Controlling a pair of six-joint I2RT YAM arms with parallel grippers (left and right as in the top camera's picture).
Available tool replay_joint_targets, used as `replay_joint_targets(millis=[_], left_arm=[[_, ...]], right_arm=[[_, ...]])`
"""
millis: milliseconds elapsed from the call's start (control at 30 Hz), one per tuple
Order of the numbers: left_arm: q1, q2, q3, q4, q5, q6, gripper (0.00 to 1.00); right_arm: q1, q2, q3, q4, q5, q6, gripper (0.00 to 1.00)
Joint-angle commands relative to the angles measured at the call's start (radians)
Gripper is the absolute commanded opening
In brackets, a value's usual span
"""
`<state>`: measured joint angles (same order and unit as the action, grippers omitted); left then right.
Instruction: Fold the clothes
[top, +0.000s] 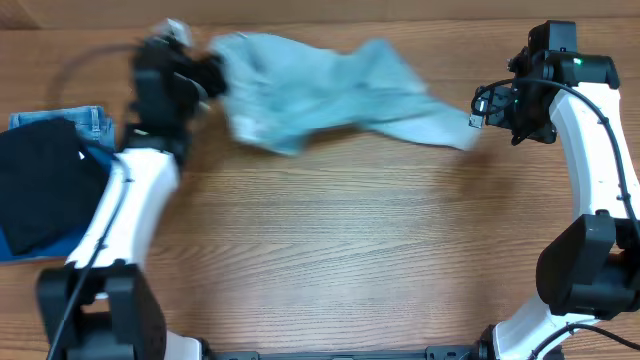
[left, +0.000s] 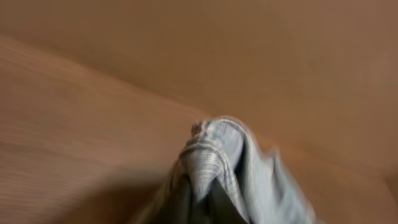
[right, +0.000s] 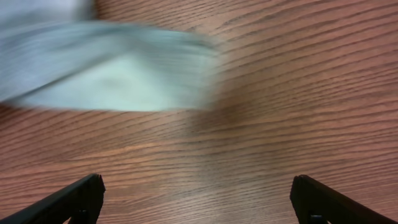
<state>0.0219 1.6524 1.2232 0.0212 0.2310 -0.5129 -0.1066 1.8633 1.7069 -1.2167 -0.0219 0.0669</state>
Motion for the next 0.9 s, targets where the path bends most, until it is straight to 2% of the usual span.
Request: replay_joint_targets(millis=[0,167,300,400,533,767,867], left_arm=[[0.09,0.013,0.105,-0.148,-0.013,0.025,1.0],[0.042,0.023,0.103,-0.51,-0.007,0.175,1.0],[-0.025,0.023,0.103,-0.78,-0.016,0.177,1.0],[-0.05,0.023,0.084,-0.94,-0.117,0.173,1.0],[-0.054,0.023,-0.023,-0.921,-0.241,0.156,1.0],[-0.054,0.028,-0.201,-0.629,-0.322,0.139,1.0],[-0.054,0.037,-0.26,-0.527,-0.318,0.139,1.0]], right_arm=[[0.0,-0.017,-0.001,0.003,-0.007,0.005,1.0],[0.0,-0.017,-0.001,-0.006,-0.068,-0.005,1.0],[0.001,-0.017,-0.002,-0.061,-0.24,-0.164,1.0],[0.01,-0.017,-0.026,-0.064,-0.325,-0.225,1.0],[0.065,-0.017,-0.144,0.035,-0.355,-0.236,1.0],[0.212,-0.014,-0.312,0.36,-0.293,-0.232,1.0],[0.23,-0.002,-0.347,0.413,-0.286,-0.226,1.0]])
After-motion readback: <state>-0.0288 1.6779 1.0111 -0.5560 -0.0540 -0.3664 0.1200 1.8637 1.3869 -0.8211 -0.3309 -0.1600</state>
